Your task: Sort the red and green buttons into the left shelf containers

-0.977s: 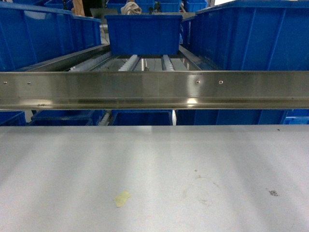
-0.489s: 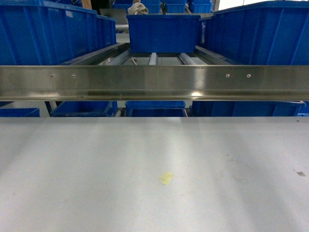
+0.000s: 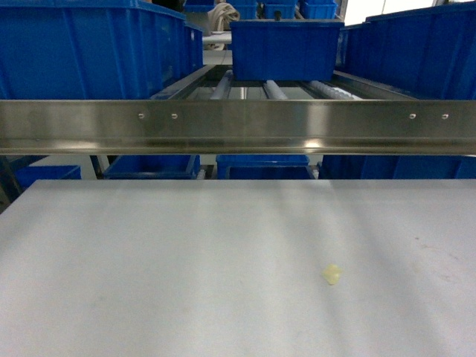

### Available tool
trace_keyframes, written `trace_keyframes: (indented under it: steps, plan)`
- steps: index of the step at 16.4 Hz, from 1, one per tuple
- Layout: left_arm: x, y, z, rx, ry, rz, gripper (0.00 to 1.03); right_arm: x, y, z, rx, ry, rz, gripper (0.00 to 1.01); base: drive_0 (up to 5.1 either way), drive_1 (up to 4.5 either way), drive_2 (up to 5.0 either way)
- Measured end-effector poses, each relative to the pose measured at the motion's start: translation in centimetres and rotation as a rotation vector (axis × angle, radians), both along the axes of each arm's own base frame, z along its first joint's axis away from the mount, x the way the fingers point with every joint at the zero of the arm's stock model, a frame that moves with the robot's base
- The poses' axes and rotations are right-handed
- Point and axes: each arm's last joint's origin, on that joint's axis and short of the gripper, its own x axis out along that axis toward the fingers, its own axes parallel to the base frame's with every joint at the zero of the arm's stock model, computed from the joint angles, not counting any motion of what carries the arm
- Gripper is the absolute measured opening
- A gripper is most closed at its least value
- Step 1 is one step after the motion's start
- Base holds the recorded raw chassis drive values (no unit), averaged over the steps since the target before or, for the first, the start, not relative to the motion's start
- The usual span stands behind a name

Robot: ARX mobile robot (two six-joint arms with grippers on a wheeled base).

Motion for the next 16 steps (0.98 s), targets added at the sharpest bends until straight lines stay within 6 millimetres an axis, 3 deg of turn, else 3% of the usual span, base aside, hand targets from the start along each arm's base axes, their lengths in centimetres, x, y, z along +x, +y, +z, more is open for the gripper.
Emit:
trace_keyframes:
  steps: [5, 16]
  plan:
    - [0.00, 0.00, 0.01, 0.000, -0.001, 0.000, 0.31, 0.02, 0.00, -0.07, 0.001, 0.005, 0.000, 0.28, -5.0, 2.38, 2.4]
    - [-0.01, 0.00, 0.02, -0.001, -0.002, 0.000, 0.31, 0.03, -0.01, -0.07, 0.001, 0.006, 0.000, 0.28, -4.6, 1.12, 3.8]
